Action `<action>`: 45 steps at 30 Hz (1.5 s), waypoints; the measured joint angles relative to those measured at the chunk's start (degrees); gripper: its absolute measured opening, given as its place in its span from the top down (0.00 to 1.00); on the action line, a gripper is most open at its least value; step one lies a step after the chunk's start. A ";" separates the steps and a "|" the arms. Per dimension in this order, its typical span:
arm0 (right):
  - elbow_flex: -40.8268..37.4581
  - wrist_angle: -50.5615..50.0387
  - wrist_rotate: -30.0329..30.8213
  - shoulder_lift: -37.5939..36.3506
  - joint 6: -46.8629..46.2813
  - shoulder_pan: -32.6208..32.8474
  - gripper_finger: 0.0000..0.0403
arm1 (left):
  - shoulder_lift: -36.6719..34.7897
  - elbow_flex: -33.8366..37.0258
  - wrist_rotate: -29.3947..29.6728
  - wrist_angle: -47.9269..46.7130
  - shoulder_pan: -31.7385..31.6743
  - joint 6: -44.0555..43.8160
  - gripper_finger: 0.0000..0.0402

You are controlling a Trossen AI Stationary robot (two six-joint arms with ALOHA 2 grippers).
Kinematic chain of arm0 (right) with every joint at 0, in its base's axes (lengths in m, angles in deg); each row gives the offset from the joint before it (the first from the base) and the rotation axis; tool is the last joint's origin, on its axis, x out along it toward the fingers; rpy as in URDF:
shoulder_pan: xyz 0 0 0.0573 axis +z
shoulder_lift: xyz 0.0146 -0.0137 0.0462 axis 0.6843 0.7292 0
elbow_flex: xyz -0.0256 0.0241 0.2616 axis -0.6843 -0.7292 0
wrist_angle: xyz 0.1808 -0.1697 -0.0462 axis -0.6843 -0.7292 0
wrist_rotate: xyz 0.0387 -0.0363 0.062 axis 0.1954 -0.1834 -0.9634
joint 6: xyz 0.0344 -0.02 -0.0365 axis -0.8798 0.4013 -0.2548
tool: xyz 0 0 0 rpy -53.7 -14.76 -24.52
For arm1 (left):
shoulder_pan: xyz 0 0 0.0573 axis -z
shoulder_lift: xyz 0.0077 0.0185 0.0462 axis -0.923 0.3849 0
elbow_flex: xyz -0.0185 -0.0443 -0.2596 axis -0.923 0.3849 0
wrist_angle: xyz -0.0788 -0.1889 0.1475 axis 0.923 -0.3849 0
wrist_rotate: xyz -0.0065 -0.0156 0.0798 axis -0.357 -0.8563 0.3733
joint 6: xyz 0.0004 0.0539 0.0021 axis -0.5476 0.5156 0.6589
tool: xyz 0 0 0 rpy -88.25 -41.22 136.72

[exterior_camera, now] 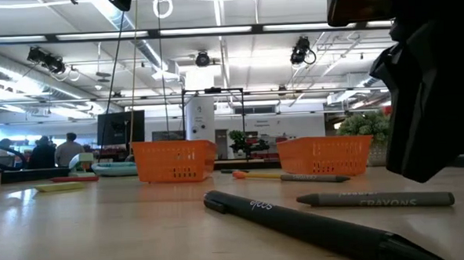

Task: Sort crayons/erasers/pens/pencils in bins
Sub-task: Put the middle gray crayon into the top right orange bin

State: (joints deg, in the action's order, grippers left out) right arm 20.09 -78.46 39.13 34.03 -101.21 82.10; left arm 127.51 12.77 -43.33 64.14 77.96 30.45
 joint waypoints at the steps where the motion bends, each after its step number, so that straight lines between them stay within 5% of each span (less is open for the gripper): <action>1: -0.03 0.06 0.00 0.00 0.00 0.09 0.64 | 0.00 0.00 0.00 0.00 0.00 0.02 0.95; 18: -4.22 2.40 -3.02 -0.13 -1.34 -0.55 0.65 | 0.00 0.00 0.00 -0.28 0.00 0.35 0.95; 38: -4.31 2.67 -2.08 -0.04 6.82 -1.59 0.92 | 0.00 0.00 0.00 -0.98 -0.01 1.20 0.96; 45: -4.37 2.37 -1.20 -0.04 8.57 -2.44 0.94 | 0.00 0.00 0.00 -1.22 0.00 1.24 0.95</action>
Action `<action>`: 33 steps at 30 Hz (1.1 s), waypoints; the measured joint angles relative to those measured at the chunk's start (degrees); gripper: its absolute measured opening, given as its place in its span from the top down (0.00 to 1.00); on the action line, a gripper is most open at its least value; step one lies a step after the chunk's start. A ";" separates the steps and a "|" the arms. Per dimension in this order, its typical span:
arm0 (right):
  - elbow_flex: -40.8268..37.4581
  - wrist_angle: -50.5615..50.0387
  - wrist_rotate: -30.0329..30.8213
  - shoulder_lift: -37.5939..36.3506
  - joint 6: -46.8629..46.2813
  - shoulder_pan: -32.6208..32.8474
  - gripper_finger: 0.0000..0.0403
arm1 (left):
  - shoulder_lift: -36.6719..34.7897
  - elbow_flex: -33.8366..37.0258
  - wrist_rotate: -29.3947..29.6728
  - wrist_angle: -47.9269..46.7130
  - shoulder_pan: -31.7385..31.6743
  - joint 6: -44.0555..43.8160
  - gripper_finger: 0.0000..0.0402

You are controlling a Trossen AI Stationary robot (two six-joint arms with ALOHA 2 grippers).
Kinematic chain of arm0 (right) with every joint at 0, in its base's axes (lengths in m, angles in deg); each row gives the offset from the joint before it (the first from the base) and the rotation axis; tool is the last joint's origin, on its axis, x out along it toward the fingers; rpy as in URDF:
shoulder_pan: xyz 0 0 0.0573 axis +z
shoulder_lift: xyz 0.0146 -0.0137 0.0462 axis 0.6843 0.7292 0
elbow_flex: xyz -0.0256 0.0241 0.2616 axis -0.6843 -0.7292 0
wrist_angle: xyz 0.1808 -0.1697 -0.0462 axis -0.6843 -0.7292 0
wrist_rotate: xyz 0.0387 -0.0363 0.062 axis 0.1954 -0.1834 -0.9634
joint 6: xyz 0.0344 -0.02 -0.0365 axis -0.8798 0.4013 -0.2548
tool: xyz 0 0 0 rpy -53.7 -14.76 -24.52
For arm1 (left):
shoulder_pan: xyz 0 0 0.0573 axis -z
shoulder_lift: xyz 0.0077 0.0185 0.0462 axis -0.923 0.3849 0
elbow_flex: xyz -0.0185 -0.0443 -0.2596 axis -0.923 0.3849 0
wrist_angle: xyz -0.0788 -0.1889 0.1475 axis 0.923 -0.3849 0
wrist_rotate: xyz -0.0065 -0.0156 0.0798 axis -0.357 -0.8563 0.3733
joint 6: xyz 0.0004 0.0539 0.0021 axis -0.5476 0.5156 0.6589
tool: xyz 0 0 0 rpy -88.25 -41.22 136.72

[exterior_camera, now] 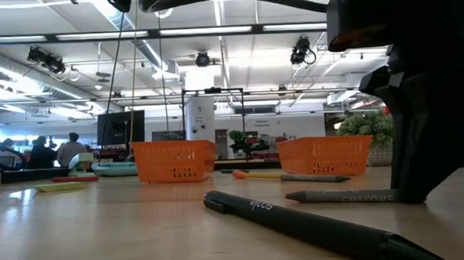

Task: Sort crayons/erasers/pens/pencils in bins
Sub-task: Put the middle gray crayon into the top right orange bin

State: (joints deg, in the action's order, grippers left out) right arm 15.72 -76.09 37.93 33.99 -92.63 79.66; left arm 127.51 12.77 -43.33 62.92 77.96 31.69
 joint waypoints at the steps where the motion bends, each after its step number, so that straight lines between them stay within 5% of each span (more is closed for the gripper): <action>1: 0.00 -0.09 0.05 -0.09 0.44 -0.01 0.94 | 0.00 0.00 0.00 0.00 -0.02 0.00 0.95; 15: -0.20 -19.45 4.81 -13.47 -4.19 -5.85 0.93 | 0.00 0.00 0.00 0.03 -0.02 -0.02 0.96; 22: -0.15 -24.85 5.14 -20.91 -7.74 -14.96 0.93 | 0.00 0.00 0.01 0.09 -0.02 0.00 0.94; 33: -6.82 -23.02 0.06 -21.54 -2.69 -29.50 0.93 | 0.00 0.00 0.02 -0.13 -0.02 -1.37 0.95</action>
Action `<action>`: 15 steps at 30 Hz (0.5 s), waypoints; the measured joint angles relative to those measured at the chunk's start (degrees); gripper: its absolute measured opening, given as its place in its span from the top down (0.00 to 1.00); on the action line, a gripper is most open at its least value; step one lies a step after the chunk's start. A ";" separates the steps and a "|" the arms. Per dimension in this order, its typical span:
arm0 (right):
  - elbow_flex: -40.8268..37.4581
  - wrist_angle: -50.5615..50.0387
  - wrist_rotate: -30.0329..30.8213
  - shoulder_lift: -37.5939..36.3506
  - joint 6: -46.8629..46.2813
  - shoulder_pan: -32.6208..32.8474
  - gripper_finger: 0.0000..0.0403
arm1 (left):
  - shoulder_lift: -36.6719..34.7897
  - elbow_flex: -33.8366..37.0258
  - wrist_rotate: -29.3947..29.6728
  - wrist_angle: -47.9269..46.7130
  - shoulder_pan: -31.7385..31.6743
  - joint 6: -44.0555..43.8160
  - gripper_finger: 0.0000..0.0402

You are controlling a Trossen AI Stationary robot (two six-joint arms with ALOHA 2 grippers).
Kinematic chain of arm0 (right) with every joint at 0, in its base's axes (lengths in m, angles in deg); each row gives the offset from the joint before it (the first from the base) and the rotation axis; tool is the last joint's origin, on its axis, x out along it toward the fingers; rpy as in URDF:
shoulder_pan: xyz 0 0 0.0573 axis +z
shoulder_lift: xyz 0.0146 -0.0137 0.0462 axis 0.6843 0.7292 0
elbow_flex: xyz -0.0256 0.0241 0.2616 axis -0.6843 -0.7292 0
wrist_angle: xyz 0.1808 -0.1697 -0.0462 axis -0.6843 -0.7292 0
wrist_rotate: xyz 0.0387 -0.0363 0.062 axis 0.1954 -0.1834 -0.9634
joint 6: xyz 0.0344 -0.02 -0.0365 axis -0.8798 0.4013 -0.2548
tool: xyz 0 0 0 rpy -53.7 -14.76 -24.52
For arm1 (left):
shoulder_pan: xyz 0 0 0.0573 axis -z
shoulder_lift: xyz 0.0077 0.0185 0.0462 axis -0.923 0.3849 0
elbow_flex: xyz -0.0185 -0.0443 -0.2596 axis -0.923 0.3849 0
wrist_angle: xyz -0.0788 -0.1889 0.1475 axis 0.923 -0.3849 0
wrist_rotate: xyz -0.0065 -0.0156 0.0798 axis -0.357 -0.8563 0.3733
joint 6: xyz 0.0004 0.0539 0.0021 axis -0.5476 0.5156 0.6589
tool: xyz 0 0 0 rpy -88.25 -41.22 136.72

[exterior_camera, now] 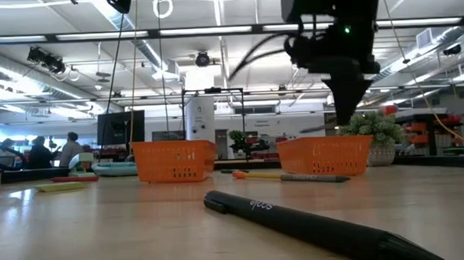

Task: Sort crayons/erasers/pens/pencils in bins
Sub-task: Put the middle gray crayon into the top right orange bin

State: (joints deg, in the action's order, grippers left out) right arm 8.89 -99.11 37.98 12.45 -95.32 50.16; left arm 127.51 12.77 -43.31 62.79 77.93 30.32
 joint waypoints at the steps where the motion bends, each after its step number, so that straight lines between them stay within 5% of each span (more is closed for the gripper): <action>1: -0.88 -0.17 -0.06 -0.11 -0.27 -0.57 0.93 | 0.00 0.00 0.00 0.00 0.01 0.23 0.95; 15: -5.00 10.31 -2.88 -0.23 3.68 -4.12 0.92 | 0.00 0.00 0.00 -1.29 0.01 0.97 0.95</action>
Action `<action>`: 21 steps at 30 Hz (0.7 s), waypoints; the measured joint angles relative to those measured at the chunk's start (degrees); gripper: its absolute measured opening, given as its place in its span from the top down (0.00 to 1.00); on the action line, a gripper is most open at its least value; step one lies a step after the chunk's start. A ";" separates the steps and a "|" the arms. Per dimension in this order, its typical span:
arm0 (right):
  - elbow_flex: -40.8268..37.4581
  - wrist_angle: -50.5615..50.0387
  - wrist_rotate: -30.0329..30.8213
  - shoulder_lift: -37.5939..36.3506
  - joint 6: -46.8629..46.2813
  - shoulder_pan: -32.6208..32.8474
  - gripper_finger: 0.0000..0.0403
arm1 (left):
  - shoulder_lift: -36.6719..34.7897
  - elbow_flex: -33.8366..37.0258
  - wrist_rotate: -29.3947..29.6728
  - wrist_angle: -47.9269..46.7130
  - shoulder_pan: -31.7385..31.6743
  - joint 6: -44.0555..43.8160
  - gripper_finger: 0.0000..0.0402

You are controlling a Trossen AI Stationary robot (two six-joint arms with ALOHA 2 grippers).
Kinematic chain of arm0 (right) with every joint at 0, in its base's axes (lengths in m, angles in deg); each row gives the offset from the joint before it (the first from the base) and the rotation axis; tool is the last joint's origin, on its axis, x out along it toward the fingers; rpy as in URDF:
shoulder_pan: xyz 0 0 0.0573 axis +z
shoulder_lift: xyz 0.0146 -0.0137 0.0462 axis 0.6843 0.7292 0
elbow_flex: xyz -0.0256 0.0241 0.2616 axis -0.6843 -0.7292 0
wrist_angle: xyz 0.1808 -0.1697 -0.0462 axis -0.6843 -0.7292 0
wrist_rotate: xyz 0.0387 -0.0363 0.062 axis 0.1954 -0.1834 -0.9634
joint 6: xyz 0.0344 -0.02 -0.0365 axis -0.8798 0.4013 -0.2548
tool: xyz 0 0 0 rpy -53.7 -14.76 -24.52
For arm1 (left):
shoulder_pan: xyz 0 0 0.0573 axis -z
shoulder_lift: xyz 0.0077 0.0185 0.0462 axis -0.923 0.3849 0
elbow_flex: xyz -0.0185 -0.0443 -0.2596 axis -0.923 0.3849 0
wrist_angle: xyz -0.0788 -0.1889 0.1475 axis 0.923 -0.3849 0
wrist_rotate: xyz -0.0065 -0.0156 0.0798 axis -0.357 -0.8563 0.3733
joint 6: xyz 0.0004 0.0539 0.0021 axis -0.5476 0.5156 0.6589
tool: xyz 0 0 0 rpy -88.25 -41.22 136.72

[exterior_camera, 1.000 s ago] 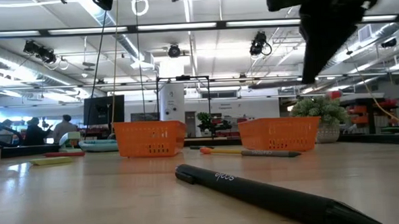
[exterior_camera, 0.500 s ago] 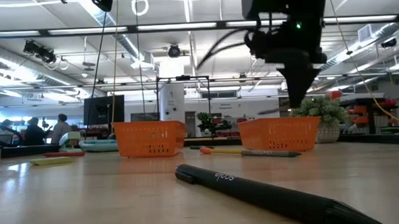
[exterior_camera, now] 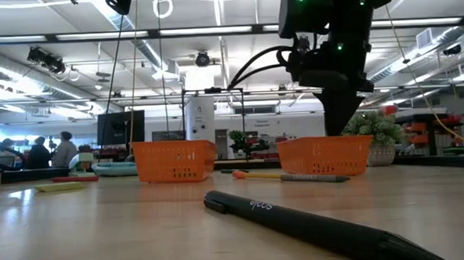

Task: Sort crayons/erasers/pens/pencils in bins
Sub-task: Put the middle gray crayon into the top right orange bin, then put the top gray crayon into the top right orange bin

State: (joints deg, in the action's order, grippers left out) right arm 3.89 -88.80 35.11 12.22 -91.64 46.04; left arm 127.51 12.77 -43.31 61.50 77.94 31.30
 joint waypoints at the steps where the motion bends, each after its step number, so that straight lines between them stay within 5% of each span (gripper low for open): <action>1: 0.00 0.00 0.02 0.00 0.05 -0.16 0.92 | 0.00 0.00 0.00 0.00 0.01 -0.06 0.95; 21: 0.02 0.04 4.28 0.00 -0.51 -0.07 0.85 | 0.00 0.00 0.01 -1.64 -0.01 -0.48 0.95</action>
State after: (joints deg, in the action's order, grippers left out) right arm 3.91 -88.75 39.39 12.22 -92.15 45.97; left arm 127.51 12.77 -43.30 59.86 77.93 30.82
